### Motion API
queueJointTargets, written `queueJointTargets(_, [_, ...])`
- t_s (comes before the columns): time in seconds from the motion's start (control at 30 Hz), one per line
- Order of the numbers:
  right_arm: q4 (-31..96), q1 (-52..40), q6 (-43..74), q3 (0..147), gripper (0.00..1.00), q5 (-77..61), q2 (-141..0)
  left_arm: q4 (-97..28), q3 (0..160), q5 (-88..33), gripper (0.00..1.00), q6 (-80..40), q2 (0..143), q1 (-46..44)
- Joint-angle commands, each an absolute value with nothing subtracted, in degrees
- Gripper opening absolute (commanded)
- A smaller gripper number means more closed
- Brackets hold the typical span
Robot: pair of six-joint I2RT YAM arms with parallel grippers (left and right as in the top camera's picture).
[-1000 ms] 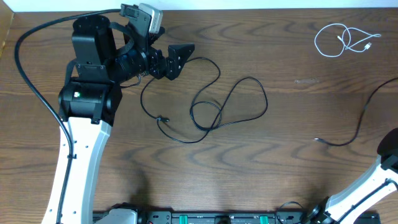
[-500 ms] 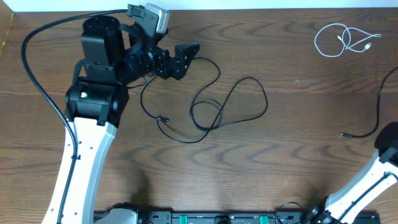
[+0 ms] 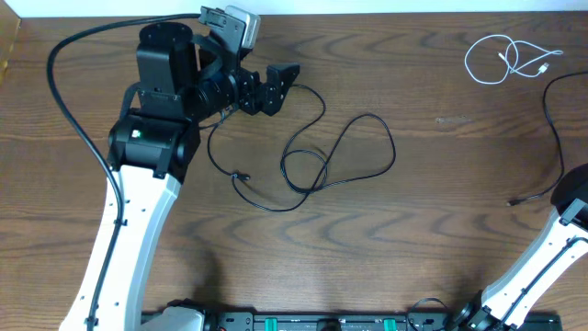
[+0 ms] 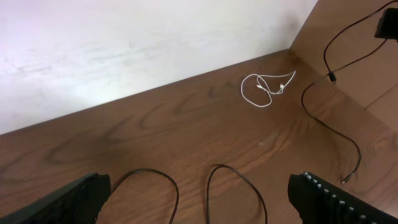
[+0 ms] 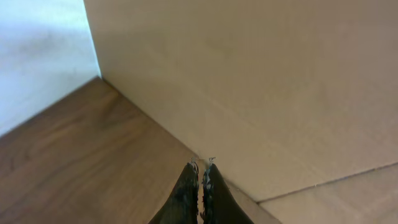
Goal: Untangle cables
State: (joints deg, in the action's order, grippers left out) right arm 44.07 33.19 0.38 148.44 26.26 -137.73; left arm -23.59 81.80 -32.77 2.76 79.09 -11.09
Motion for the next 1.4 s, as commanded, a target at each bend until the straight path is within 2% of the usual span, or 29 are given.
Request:
queueJointTargets(0.0, [46.11,34.02,1.08,149.01,0.01,27.97,-136.99,-23.46,83.57,-32.34,0.96,2.2,79.57,-11.22])
queueJointTargets(0.33, [52.86,37.19,5.93,148.57,0.01,29.74,-138.58,-23.46,83.59,-32.34,0.96,2.22,79.57,-11.22])
queueJointTargets(1.0, [56.29,40.73,11.14,148.33,0.01,35.62,-138.63,-23.46,83.59,-32.51,0.96,2.22,79.57,-11.22])
queueJointTargets(1.1, [56.16,41.15,8.1,148.33,0.01,30.98,-138.63,-23.44,83.59,-32.53,0.96,2.22,79.57,-11.22])
queueJointTargets(1.2, [56.14,41.58,3.73,148.33,0.01,20.4,-138.63,-23.44,83.59,-32.53,0.96,2.22,79.57,-11.22])
queueJointTargets(1.37, [58.5,41.65,4.45,148.33,0.01,14.59,-138.63,-23.49,83.59,-32.69,0.96,2.17,79.57,-11.22])
